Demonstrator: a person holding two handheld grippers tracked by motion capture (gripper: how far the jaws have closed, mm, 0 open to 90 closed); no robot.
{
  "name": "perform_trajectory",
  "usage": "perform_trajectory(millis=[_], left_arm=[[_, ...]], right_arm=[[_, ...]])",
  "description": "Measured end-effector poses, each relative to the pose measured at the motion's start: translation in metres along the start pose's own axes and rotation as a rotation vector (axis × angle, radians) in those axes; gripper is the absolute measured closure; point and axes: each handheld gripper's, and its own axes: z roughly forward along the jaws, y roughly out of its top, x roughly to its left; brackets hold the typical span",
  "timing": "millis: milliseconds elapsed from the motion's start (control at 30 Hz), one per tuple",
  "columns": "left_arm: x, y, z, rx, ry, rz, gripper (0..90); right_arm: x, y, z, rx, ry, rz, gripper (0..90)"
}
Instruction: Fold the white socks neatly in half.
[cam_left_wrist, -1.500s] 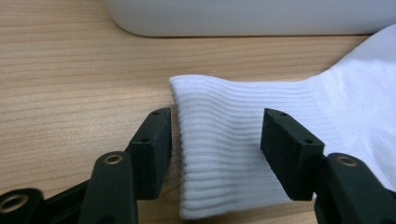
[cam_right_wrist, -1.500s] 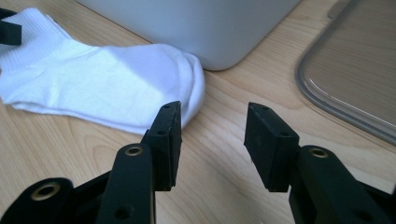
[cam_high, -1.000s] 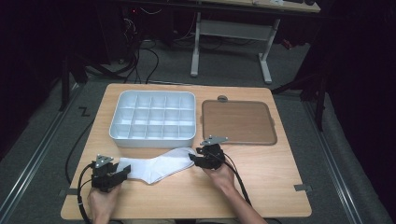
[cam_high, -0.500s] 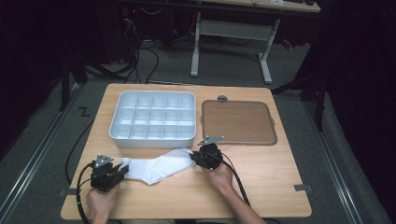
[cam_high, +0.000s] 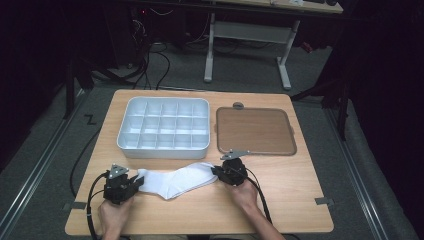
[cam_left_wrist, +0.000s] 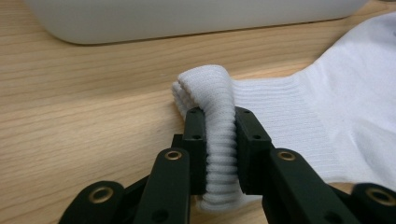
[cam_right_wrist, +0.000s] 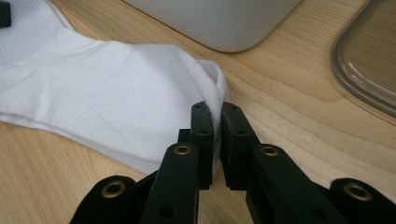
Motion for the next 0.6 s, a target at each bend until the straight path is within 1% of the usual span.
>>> perform_trajectory(millis=[33,133,167,200,300,433,533,600], left_arm=[[-0.001,-0.001,0.001,0.001,-0.002,-0.005,77.1],[-0.005,-0.002,0.002,0.004,-0.012,-0.016,78.1],[-0.006,-0.003,0.003,0.003,-0.015,-0.016,78.1],[-0.009,-0.005,0.004,0.007,-0.024,-0.017,78.4],[-0.012,-0.006,0.005,0.013,-0.032,-0.019,78.5],[-0.019,-0.008,0.007,0.018,-0.049,-0.011,78.5],[-0.026,-0.011,0.009,0.021,-0.066,-0.007,78.5],[-0.031,-0.013,0.011,0.031,-0.078,0.000,78.5]], right_arm=[[0.000,0.000,0.000,0.000,0.000,0.000,84.9],[-0.003,-0.005,-0.008,-0.002,-0.005,0.005,84.9],[-0.003,-0.005,-0.008,-0.002,-0.005,0.005,84.9],[-0.004,-0.008,-0.011,0.000,-0.011,0.009,85.0],[-0.006,-0.012,-0.016,-0.002,-0.017,0.016,85.0],[-0.008,-0.016,-0.022,-0.002,-0.026,0.019,85.0],[-0.012,-0.023,-0.031,-0.005,-0.041,0.036,84.9],[-0.013,-0.025,-0.033,-0.006,-0.044,0.036,85.0]])
